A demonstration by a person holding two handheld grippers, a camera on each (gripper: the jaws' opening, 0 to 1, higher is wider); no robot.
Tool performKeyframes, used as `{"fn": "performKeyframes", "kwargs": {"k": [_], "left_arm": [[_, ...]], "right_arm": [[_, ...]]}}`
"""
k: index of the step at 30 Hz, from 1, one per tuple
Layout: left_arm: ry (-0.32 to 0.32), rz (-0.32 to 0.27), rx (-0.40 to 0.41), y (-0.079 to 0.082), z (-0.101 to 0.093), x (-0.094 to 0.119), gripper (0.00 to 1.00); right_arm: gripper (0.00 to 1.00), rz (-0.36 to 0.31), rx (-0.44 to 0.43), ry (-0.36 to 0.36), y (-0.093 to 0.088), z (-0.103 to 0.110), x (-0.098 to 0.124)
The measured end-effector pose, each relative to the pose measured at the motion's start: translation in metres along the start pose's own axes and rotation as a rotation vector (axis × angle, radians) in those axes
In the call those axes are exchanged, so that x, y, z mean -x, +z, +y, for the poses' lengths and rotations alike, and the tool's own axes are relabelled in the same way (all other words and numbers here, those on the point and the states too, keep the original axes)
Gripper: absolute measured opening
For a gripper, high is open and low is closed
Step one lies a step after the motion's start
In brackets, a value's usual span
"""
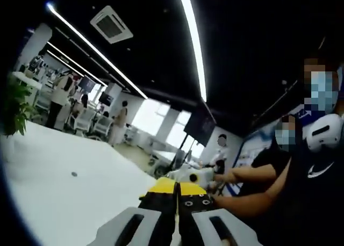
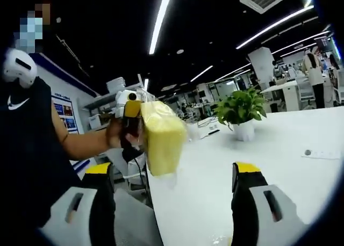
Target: Compare the silicone blocks by pressing each to a similar depth, holding the contact briefly, and releasing to observe deformation and rebound differences across the visible hardness samples.
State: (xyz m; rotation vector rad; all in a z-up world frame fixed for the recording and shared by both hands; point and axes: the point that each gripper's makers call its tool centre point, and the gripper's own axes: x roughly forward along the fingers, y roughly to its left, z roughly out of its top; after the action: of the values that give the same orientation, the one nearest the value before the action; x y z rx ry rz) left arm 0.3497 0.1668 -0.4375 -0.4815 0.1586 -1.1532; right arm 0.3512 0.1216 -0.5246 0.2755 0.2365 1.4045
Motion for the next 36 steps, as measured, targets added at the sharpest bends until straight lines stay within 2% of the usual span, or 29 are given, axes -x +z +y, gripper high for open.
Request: {"fn": "performKeyframes", "kwargs": {"k": [5,9,13,24,26,36], "left_arm": [[-0.028,0.011,0.005,-0.004,-0.007,-0.009,0.00],[-0.041,0.018,0.008,-0.006,-0.009,-0.011,0.00],[-0.053,0.017,0.014,-0.006,-0.009,-0.014,0.00],[-0.072,-0.005,0.028,0.002,-0.006,-0.021,0.00],[-0.067,-0.009,0.029,0.003,-0.004,-0.020,0.00],[-0.046,0.012,-0.042,-0.002,-0.002,-0.019,0.00]], "right_arm": [[0.73,-0.082,-0.004,0.061,0.018,0.010,-0.006],[0.60,-0.118,0.003,0.096,0.028,0.017,-0.007],[0.55,-0.123,0.007,0.096,0.030,0.016,-0.009],[0.28,-0.165,-0.035,0.132,0.037,0.013,-0.008],[0.26,-0.176,-0.055,0.138,0.040,0.012,-0.008],[0.13,-0.120,-0.080,0.130,0.038,0.012,-0.008]]}}
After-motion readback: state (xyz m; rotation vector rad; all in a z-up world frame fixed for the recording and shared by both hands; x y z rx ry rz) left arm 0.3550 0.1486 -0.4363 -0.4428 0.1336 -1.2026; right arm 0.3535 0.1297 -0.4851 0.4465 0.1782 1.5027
